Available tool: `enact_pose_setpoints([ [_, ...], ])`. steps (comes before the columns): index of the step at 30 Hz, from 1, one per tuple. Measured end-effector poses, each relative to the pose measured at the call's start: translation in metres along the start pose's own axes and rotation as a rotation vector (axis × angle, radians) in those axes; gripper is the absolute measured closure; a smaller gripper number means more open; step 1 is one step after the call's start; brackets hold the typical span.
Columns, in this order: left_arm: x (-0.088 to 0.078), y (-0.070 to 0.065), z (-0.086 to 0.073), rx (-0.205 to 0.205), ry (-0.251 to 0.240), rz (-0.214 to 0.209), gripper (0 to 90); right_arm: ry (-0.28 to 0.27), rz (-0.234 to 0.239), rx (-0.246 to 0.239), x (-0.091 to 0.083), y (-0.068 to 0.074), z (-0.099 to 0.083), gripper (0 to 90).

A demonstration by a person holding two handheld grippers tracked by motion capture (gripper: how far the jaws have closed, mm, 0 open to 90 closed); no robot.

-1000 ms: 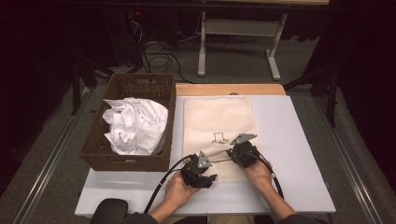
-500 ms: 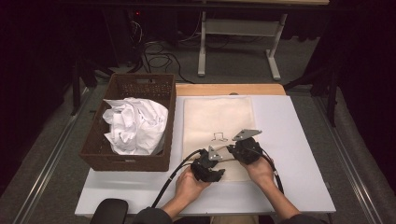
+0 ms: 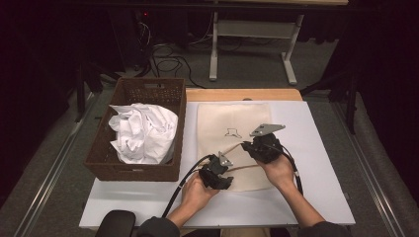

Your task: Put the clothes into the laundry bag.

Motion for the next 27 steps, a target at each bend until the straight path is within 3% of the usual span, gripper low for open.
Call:
enact_pose_setpoints([
  [4,-0.002,0.002,0.002,-0.023,0.005,0.005,53.3,-0.003,-0.006,-0.018,-0.004,0.001,0.01,88.1],
  [6,-0.003,-0.001,0.003,-0.025,-0.02,-0.003,52.4,0.004,-0.011,-0.024,-0.004,0.002,0.012,88.1],
  [10,-0.006,-0.008,0.013,-0.025,-0.121,-0.035,50.4,0.021,-0.013,-0.025,-0.001,0.003,0.012,88.1],
  [12,-0.003,-0.012,0.02,-0.019,-0.141,-0.044,50.9,0.034,-0.012,-0.026,0.0,0.002,0.012,88.1],
  [20,0.019,-0.01,0.022,-0.02,-0.069,-0.032,56.3,0.028,0.001,0.008,-0.003,-0.004,0.012,88.1],
  [27,0.022,-0.011,0.022,0.012,-0.042,-0.005,56.6,0.023,-0.008,0.003,-0.011,-0.011,0.02,88.1],
])
Point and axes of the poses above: each handheld gripper's, and its own axes: x roughly forward along the jaws, z roughly out of its top, y roughly to its left, the point moved 4 cm from there along x, roughly forward along the jaws, and after that the axes turned 5 degrees about -z, right-handed, at the moved point
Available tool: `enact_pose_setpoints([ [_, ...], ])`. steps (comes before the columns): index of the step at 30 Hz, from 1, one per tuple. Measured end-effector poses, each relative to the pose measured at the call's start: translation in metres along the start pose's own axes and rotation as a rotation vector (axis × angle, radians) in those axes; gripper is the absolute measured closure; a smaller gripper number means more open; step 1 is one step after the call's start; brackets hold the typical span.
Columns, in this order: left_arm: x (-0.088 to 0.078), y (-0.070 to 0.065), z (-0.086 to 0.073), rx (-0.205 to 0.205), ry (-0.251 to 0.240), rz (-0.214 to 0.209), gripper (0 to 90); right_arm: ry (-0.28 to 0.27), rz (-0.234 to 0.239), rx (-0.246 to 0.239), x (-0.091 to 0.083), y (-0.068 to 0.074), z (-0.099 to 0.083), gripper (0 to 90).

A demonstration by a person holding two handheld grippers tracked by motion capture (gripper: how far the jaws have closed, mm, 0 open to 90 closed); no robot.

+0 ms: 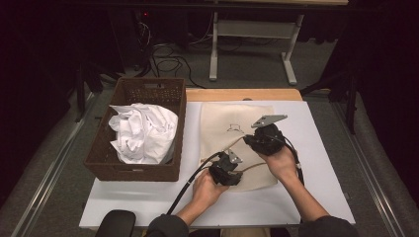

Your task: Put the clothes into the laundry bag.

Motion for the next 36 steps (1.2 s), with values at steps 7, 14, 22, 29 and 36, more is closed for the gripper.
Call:
enact_pose_setpoints([
  [7,-0.002,-0.001,0.0,-0.007,0.026,0.009,56.4,-0.005,-0.025,-0.009,-0.016,0.0,0.018,88.1],
  [14,-0.013,-0.001,0.0,-0.006,0.012,-0.028,46.6,0.023,-0.017,-0.009,-0.004,0.0,0.011,88.1],
  [22,-0.041,0.003,0.003,0.021,-0.013,-0.052,45.7,0.022,-0.004,-0.009,-0.001,0.002,0.007,88.1],
  [29,-0.062,0.011,0.009,0.034,-0.007,-0.031,44.0,0.029,-0.014,-0.026,0.003,0.004,0.003,88.1],
  [36,-0.088,0.021,0.014,0.06,-0.024,0.009,42.1,0.029,-0.013,-0.015,0.002,0.001,0.002,88.0],
])
Point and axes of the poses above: each handheld gripper's, and its own axes: x roughly forward along the jaws, z roughly out of its top, y roughly to its left, the point moved 4 cm from there along x, roughly forward along the jaws, and after that the axes turned 5 degrees about -z, right-handed, at the moved point
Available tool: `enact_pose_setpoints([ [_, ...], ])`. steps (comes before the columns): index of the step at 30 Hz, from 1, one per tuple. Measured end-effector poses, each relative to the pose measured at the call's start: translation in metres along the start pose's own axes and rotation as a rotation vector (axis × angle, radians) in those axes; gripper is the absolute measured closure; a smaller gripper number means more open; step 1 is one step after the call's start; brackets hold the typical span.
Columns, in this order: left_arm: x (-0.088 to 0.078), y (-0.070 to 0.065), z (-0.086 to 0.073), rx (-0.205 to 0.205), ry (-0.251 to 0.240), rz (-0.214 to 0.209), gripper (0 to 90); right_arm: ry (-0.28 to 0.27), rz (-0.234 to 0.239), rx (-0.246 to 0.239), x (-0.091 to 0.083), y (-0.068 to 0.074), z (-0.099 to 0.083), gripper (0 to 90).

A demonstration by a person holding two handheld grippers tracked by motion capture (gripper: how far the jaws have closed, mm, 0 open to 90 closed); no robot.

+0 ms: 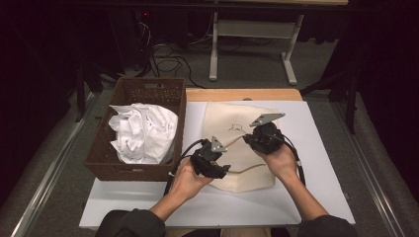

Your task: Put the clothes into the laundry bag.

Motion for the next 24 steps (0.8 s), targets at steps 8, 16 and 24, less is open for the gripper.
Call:
enact_pose_setpoints([
  [8,-0.017,0.01,-0.002,0.01,0.016,0.045,40.2,0.002,0.005,-0.006,0.004,0.001,0.002,88.0],
  [16,-0.038,0.023,-0.004,-0.006,0.016,0.059,38.1,0.009,0.013,-0.009,0.005,0.001,0.0,88.0],
  [24,-0.066,0.039,-0.007,-0.028,-0.043,0.129,41.7,0.012,0.015,-0.006,0.006,0.002,-0.002,88.0],
])
Point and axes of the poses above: each handheld gripper's, and its own axes: x roughly forward along the jaws, z roughly out of its top, y roughly to its left, the point moved 4 cm from there along x, roughly forward along the jaws, and after that the axes turned 5 degrees about -z, right-handed, at the moved point
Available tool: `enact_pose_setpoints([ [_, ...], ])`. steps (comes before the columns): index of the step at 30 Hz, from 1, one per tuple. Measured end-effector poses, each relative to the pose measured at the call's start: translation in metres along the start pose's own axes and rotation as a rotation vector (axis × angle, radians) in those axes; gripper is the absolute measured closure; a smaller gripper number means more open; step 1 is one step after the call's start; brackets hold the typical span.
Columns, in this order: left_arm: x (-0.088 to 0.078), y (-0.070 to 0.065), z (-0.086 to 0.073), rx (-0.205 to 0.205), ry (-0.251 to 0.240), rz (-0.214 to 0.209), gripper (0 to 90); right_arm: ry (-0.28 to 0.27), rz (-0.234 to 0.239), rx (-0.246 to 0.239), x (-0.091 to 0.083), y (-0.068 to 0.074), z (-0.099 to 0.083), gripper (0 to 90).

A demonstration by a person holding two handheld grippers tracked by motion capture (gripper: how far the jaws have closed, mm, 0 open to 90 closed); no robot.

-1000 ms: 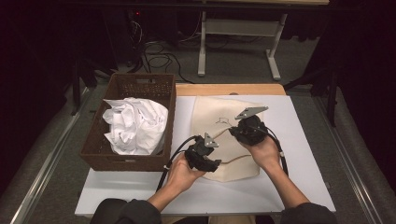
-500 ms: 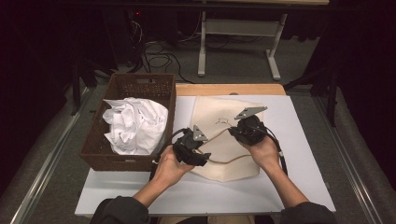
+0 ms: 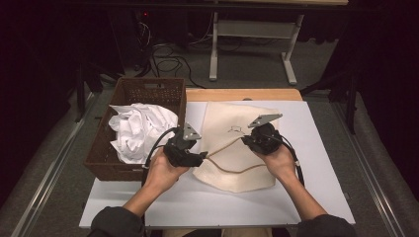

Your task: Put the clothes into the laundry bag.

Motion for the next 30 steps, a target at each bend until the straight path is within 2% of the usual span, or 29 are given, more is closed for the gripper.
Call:
enact_pose_setpoints([
  [2,-0.002,0.002,-0.001,-0.006,-0.001,0.0,42.6,-0.009,-0.008,-0.01,-0.001,0.0,0.001,88.0],
  [4,-0.005,0.009,-0.003,-0.02,0.019,0.008,42.7,-0.007,-0.012,-0.014,0.0,0.0,0.001,88.0],
  [8,-0.009,0.017,-0.005,-0.052,0.025,0.006,42.9,-0.015,-0.01,-0.007,0.0,-0.001,0.0,88.0],
  [10,-0.012,0.022,-0.008,-0.047,0.028,0.035,43.2,-0.013,-0.012,-0.004,0.0,-0.001,-0.002,88.0],
  [14,-0.016,0.031,-0.011,-0.079,0.022,0.046,44.4,-0.01,-0.014,0.002,0.0,-0.002,-0.003,88.0],
  [26,-0.024,0.064,-0.02,-0.133,0.086,0.122,41.7,-0.011,-0.016,-0.004,0.0,-0.004,-0.006,88.0],
  [30,-0.025,0.075,-0.025,-0.138,0.109,0.155,40.6,-0.007,-0.02,0.0,0.0,-0.006,-0.009,88.0],
])
Point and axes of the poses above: each handheld gripper's, and its own axes: x roughly forward along the jaws, z roughly out of its top, y roughly to its left, the point moved 4 cm from there along x, roughly forward along the jaws, and after that the axes turned 5 degrees about -z, right-handed, at the moved point
